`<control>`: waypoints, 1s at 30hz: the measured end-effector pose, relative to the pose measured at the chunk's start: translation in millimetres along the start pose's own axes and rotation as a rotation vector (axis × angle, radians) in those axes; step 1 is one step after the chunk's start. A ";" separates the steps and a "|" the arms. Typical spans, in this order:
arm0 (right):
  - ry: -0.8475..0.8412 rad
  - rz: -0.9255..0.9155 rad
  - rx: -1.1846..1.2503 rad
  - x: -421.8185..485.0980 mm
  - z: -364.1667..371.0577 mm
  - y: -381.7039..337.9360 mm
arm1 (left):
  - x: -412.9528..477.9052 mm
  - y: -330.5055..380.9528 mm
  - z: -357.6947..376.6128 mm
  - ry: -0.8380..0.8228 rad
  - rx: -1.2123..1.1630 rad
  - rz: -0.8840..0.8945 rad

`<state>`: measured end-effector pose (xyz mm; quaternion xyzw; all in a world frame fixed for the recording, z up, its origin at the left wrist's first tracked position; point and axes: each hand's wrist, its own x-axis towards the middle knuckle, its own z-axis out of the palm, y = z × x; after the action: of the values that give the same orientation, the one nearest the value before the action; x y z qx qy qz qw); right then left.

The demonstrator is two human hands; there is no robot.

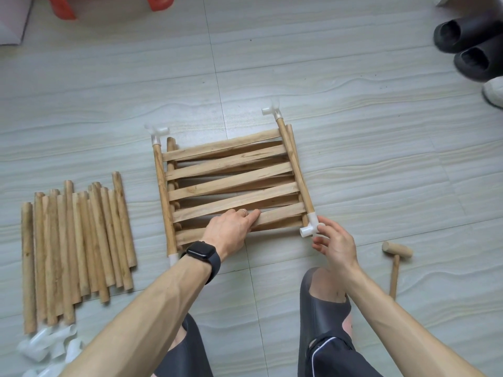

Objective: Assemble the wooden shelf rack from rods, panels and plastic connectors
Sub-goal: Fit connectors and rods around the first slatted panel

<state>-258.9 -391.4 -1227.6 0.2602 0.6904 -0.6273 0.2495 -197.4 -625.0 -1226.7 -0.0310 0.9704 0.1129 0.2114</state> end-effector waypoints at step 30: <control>-0.030 0.005 -0.110 -1.8 -1.2 5.7 | 13.0 -11.0 -9.0 -0.007 0.010 0.033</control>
<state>-253.7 -389.9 -1230.4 0.2383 0.7193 -0.5917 0.2750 -211.6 -637.9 -1226.5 -0.0134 0.9706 0.1116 0.2129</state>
